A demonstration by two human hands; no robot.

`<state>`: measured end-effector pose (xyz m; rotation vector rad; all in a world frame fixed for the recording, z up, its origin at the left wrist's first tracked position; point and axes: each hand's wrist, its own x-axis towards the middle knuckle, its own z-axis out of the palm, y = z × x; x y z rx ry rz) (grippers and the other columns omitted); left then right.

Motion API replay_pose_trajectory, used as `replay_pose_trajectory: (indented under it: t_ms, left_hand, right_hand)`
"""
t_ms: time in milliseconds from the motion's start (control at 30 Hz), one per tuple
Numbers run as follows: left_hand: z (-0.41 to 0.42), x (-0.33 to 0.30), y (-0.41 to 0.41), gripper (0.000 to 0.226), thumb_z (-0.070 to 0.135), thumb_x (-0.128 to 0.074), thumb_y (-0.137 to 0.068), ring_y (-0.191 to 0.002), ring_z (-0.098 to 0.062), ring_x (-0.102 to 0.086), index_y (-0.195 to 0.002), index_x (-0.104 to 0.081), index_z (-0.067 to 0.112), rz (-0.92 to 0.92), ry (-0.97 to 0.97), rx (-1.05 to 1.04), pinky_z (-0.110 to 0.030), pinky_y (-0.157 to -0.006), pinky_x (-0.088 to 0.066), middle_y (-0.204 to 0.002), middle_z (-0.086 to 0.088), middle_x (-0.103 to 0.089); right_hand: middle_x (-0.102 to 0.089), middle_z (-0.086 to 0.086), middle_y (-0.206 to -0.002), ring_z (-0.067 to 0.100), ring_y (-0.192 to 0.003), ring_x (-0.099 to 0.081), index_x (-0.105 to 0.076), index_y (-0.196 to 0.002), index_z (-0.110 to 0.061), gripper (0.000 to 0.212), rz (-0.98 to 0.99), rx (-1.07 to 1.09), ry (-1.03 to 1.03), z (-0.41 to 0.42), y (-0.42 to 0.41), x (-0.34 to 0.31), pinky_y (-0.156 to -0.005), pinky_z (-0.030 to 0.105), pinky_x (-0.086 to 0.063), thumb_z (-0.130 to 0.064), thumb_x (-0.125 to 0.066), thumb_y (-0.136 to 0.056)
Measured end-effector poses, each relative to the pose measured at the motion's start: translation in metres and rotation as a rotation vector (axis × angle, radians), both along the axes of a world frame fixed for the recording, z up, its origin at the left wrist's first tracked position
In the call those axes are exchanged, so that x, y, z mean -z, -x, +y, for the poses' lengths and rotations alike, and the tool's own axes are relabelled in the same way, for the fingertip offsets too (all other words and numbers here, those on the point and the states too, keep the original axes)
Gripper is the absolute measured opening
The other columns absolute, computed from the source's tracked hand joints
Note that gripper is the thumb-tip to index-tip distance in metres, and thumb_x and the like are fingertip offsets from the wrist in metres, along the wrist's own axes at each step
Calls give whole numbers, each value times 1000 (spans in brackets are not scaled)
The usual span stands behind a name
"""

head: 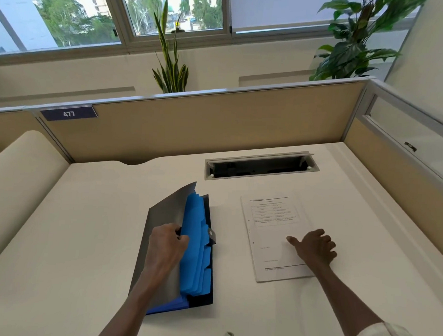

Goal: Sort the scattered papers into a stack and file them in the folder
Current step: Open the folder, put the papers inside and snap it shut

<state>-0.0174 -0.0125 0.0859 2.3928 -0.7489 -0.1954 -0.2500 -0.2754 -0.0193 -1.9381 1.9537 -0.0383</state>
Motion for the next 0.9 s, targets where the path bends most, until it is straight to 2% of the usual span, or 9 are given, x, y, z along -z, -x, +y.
replay_pose_trajectory:
  t_ms: [133,267,400,500,600,667,733,800,900]
  left_hand:
    - [0,0,0,25,6,-63,-79,-41,-8,-39,-56,-55,11,-31,-14,-11,-16,-37,-30,-50,-2,-56]
    - [1,-2,3,17,9,-64,-81,-50,-20,-60,-64,-63,10,-38,-29,-19,-21,-42,-40,-59,-3,-65]
    - [2,-2,4,20,9,-65,-81,-54,-21,-64,-62,-61,10,-44,-31,-19,-20,-41,-41,-61,-3,-66]
    - [3,-4,4,14,10,-65,-82,-62,-24,-69,-69,-68,8,-47,-29,-25,-31,-48,-53,-66,-4,-69]
    - [3,-3,4,12,9,-66,-82,-57,-21,-66,-71,-69,8,-41,-6,-31,-30,-47,-52,-65,-4,-68]
    - [4,-4,4,9,10,-67,-82,-63,-22,-69,-75,-72,7,-39,5,-33,-24,-48,-50,-69,-4,-69]
    - [4,-4,3,8,10,-67,-82,-67,-24,-70,-77,-73,6,-41,14,-33,-24,-51,-51,-71,-5,-71]
    - [5,-4,2,9,9,-67,-82,-64,-22,-66,-78,-73,6,-35,25,-41,-28,-53,-53,-72,-5,-71]
    - [5,-3,1,10,8,-65,-82,-60,-14,-58,-78,-73,4,-40,37,-43,-22,-50,-45,-70,-3,-69]
  right_hand:
    - [-47,19,-127,34,-119,-46,-37,-126,5,100,68,4,3,6,-3,4,-90,44,-46,-58,-80,-63]
    - [-45,19,-130,34,-122,-43,-36,-132,4,109,82,40,-86,-1,-4,1,-96,44,-42,-60,-83,-56]
    - [-44,18,-131,34,-122,-44,-35,-129,-2,109,21,82,-188,-16,-1,2,-98,46,-39,-58,-87,-50]
    - [-44,20,-132,37,-123,-44,-32,-130,-1,108,-66,93,-220,-23,3,5,-98,49,-39,-66,-78,-59]
    - [-44,25,-138,41,-128,-44,-30,-137,5,93,-209,94,-278,-34,8,6,-104,48,-39,-65,-55,-83]
    - [-50,25,-136,39,-124,-50,-39,-135,7,75,-284,35,-329,-40,13,3,-103,44,-42,-54,-48,-93]
    - [-57,21,-127,37,-114,-57,-47,-129,5,61,-389,-21,-395,-43,17,1,-89,40,-49,-46,-51,-95]
    - [-64,15,-109,32,-95,-64,-52,-122,3,53,-553,-37,-516,-41,22,0,-71,37,-54,-41,-58,-93]
    - [-70,11,-99,28,-86,-69,-59,-115,-4,40,-673,-70,-614,-33,26,1,-70,38,-59,-37,-60,-93]
